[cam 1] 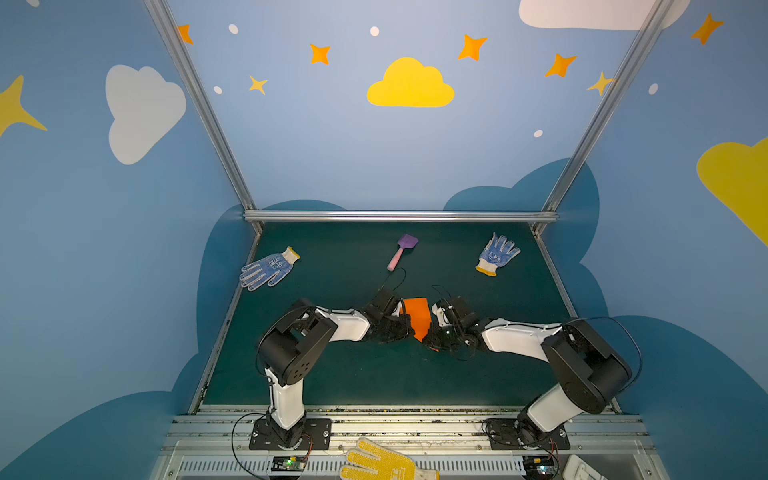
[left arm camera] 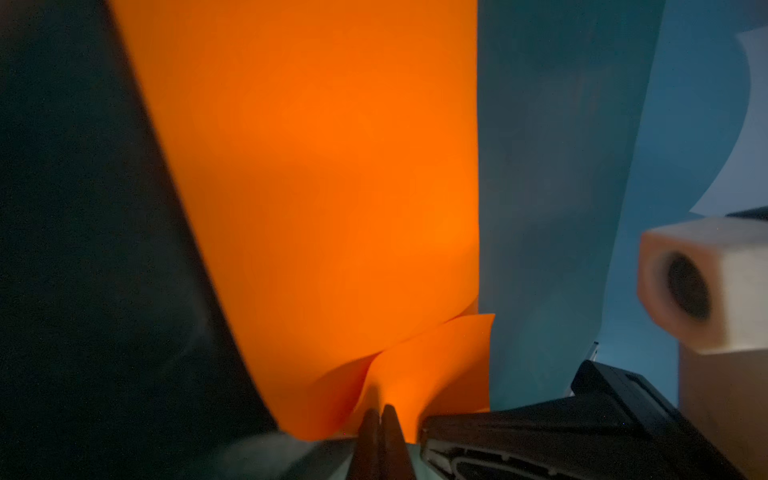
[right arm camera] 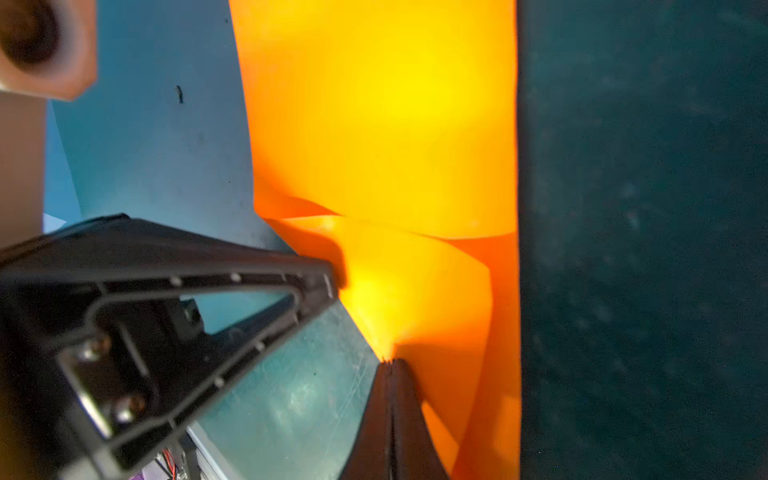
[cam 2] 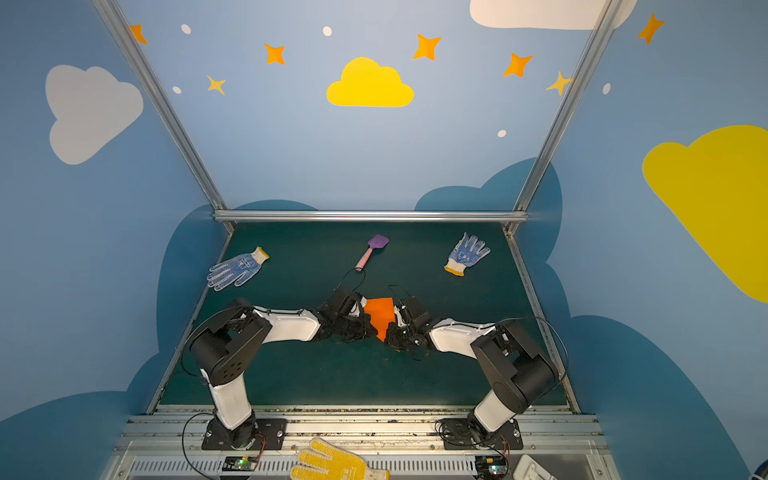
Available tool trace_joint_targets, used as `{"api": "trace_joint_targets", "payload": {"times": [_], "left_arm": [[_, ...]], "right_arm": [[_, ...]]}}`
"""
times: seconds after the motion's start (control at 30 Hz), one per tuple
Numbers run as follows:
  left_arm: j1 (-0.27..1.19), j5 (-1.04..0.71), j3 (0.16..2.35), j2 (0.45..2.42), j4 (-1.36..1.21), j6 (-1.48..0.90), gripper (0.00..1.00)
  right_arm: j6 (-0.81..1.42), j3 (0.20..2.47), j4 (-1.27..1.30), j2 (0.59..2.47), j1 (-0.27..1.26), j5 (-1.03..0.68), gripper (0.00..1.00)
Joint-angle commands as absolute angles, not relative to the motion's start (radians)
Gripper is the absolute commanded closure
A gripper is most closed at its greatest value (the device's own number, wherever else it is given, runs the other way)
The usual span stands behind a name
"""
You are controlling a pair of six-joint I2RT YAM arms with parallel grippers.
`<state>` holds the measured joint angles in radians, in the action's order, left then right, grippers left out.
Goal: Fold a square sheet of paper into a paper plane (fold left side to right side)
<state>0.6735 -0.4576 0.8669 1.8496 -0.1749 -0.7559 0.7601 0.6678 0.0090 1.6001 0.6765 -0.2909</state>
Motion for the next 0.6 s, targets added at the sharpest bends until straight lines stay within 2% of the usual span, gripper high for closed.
{"api": "trace_joint_targets", "payload": {"times": [0.0,0.37,0.57], "left_arm": [[0.627,-0.373,0.824,1.862,-0.085,-0.726,0.96],[0.478,-0.369,0.768,1.863,-0.091,-0.713,0.96],[0.461,-0.369,0.750,1.750,-0.061,-0.694,0.96]], "right_arm": [[0.744,0.622,-0.081,1.646,0.666,-0.207,1.00],[0.739,0.616,-0.078,1.644,0.662,-0.213,1.00],[0.734,0.613,-0.077,1.648,0.660,-0.219,1.00]]}}
